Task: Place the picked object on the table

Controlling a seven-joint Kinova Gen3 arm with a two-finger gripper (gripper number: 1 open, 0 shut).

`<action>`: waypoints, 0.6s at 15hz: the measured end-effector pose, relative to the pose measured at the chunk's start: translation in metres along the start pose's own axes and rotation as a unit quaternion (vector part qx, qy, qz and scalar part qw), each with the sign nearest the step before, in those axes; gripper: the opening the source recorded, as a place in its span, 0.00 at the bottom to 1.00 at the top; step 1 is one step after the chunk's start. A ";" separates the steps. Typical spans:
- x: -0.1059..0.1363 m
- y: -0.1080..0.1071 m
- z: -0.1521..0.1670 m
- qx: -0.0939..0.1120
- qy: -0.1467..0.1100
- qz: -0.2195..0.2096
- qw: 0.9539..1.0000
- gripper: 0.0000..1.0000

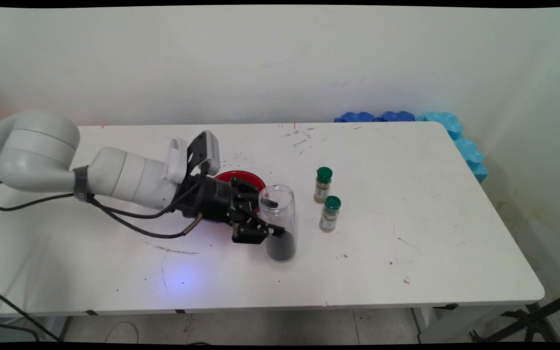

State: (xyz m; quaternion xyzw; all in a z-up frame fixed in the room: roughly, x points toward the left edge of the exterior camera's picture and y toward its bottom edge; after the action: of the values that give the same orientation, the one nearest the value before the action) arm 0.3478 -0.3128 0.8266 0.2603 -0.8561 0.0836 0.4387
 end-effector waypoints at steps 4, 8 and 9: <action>-0.005 0.001 0.003 0.002 -0.001 -0.001 1.000 0.00; -0.008 0.002 0.004 0.003 -0.002 -0.002 1.000 0.00; -0.009 0.002 0.005 0.003 -0.002 -0.002 1.000 0.00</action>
State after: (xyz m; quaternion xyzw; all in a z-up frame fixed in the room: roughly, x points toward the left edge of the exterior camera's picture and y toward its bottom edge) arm 0.3477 -0.3092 0.8169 0.2639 -0.8560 0.0849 0.4365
